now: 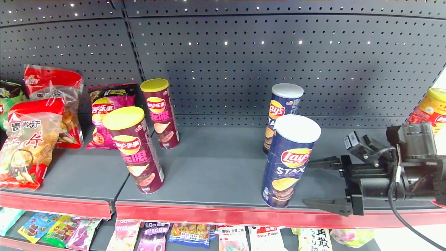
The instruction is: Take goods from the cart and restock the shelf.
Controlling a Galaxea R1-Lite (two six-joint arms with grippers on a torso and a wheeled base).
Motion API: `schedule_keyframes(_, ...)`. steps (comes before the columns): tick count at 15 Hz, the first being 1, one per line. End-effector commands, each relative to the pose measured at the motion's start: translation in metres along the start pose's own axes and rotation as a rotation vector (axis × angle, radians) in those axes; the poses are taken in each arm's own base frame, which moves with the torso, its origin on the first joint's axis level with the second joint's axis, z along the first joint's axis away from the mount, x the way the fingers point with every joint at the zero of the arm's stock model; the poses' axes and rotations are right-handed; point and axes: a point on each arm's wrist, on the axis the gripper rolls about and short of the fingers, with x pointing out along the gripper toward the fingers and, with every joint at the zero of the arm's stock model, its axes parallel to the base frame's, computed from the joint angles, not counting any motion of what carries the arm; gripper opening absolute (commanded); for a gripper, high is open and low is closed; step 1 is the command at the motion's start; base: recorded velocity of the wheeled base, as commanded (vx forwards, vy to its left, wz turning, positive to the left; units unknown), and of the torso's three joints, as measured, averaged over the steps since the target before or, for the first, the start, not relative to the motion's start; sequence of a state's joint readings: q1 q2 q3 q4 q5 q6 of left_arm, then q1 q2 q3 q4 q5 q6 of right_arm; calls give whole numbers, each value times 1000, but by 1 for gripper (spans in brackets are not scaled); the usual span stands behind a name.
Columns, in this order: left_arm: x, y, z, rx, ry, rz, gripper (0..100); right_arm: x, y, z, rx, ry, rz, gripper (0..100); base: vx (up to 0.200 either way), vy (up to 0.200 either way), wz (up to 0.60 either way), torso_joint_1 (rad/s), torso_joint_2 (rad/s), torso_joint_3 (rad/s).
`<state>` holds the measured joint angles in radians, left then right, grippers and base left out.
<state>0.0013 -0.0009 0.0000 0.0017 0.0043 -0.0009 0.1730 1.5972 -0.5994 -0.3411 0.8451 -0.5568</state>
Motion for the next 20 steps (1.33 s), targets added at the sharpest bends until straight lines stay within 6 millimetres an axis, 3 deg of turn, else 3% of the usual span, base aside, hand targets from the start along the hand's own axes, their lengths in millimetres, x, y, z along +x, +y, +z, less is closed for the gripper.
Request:
schedule_keyframes(1,0,0,0,-1,1,1,100,-4,-2,0,14,16,-49,100,0,0,0,0,0,0)
schedule_keyframes(8,0,0,0,-1,1,1,100,-5,-11,-3,23,116,-229,100,0,0,0,0,0,0)
schedule_keyframes(20,0,0,0,-1,1,1,100,19,-32,-3,21,136,-205,100,0,0,0,0,0,0)
